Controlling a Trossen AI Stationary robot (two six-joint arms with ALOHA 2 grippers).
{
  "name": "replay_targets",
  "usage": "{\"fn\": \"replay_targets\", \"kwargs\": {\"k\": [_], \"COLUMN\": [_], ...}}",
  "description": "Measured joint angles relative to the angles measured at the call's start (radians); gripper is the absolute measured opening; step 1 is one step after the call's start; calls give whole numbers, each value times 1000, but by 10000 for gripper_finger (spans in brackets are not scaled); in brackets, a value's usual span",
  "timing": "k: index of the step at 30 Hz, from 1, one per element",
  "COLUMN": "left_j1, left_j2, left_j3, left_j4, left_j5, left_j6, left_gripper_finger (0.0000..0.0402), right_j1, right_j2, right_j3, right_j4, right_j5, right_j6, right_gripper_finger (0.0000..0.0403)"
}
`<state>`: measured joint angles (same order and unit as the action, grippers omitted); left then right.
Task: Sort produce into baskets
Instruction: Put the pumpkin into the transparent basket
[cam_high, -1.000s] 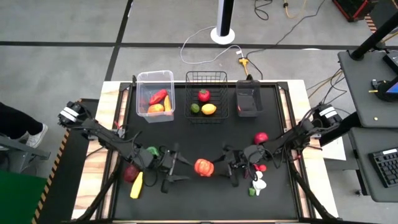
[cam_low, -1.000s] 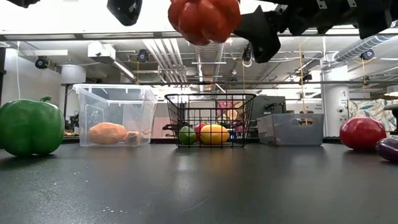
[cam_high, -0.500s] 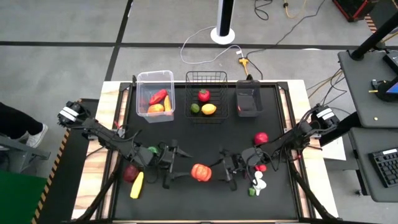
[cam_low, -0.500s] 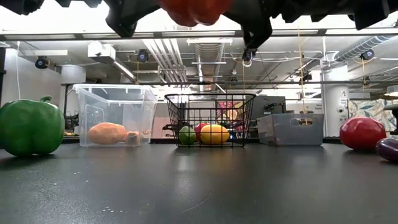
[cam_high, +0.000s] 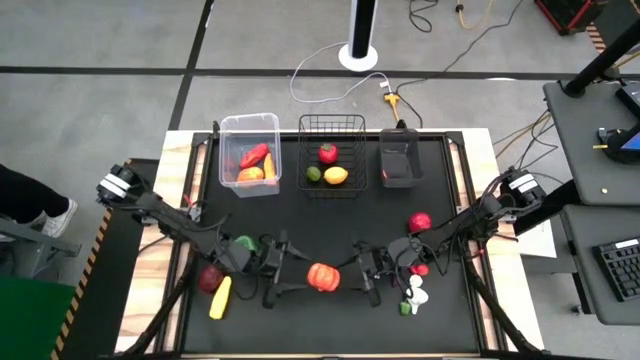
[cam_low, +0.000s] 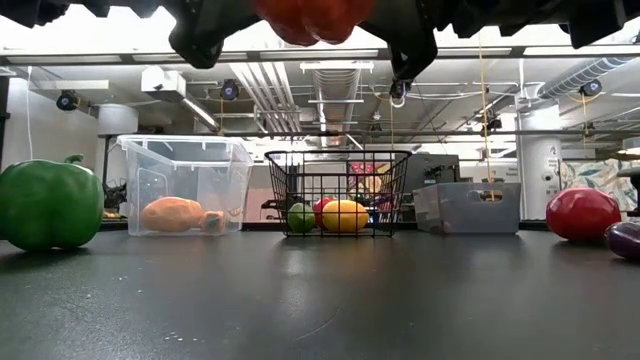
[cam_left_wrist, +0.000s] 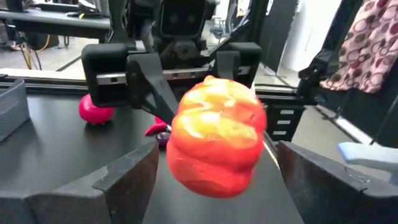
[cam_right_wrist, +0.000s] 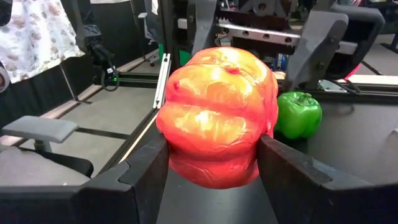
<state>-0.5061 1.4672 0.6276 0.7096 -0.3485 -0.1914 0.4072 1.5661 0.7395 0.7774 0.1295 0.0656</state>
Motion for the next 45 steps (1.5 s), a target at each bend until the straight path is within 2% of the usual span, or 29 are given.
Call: {"fn": "replay_targets", "kwargs": {"k": [12, 15, 21, 29, 37, 45], "left_j1": [2, 3, 5, 8, 8, 10], "left_j2": [132, 128, 118, 92, -41, -248], "left_j3": [107, 109, 100, 99, 99, 99], "left_j4": [-3, -5, -10, -37, -245, -513], "left_j5": [-1, -2, -2, -17, -125, -359], "left_j6": [133, 135, 139, 137, 103, 93], "left_gripper_finger": [307, 290, 216, 216, 221, 217], "right_j1": [-1, 0, -1, -2, -19, -48], "right_j2": [0, -1, -1, -4, -46, -92], "right_j3": [0, 0, 0, 5, 6, 6], "right_j4": [-5, -4, -3, -12, -70, -146], "right_j5": [-11, -10, -6, 10, 43, 98], "right_j6": [1, -1, 0, 50, 88, 141], "right_gripper_finger": [221, 221, 222, 268, 307, 305]}}
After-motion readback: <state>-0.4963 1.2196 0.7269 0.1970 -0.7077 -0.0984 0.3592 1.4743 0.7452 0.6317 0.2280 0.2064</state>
